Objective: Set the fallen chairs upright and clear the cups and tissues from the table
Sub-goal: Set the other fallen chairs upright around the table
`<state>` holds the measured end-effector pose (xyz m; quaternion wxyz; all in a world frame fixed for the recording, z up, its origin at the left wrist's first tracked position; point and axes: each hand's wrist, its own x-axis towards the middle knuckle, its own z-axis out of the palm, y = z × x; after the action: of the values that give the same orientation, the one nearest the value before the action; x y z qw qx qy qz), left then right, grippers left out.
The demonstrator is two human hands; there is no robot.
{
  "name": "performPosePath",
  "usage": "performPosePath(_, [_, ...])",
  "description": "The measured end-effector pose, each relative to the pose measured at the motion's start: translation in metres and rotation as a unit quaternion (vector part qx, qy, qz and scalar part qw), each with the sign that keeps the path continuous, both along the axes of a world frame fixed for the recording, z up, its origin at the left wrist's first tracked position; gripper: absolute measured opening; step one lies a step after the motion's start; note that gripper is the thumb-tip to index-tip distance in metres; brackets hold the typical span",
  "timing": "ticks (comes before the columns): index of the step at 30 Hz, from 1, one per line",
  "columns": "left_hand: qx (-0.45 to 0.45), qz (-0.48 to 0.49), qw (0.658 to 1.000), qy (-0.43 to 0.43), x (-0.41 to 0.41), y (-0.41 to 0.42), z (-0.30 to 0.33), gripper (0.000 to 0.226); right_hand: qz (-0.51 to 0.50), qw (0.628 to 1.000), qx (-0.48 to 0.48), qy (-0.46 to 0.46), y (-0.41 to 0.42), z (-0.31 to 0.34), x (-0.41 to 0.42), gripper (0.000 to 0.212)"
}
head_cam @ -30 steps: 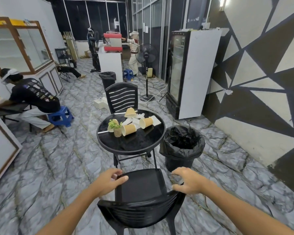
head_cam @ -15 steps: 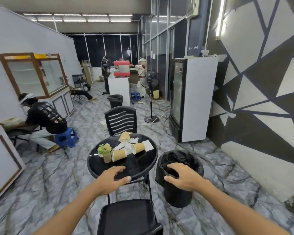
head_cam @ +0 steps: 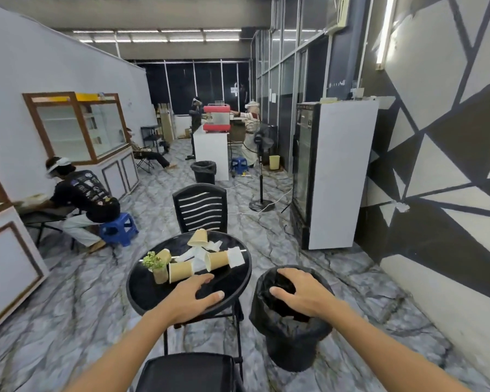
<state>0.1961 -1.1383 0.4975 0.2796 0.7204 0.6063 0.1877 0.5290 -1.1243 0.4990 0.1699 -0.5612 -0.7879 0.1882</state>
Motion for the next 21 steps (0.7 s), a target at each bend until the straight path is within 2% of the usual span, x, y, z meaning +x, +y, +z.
performPosePath(4, [0.007, 0.016, 1.0, -0.011, 0.013, 0.028, -0.006, 0.112, 0.029, 1.0, 0.0, -0.013, 0.043, -0.002, 0.008, 0.083])
performPosePath(9, [0.019, 0.048, 0.998, -0.022, 0.017, 0.078, -0.021, 0.091, 0.056, 0.998, 0.0, -0.016, 0.111, -0.006, 0.01, 0.082])
performPosePath(14, [0.009, 0.085, 0.996, -0.039, 0.02, 0.12, -0.038, 0.082, 0.093, 0.995, -0.001, -0.022, 0.176, -0.012, 0.004, 0.086])
performPosePath(21, [-0.006, 0.154, 0.986, -0.058, 0.015, 0.166, -0.048, 0.092, 0.157, 0.987, -0.025, -0.028, 0.262, -0.025, -0.017, 0.083])
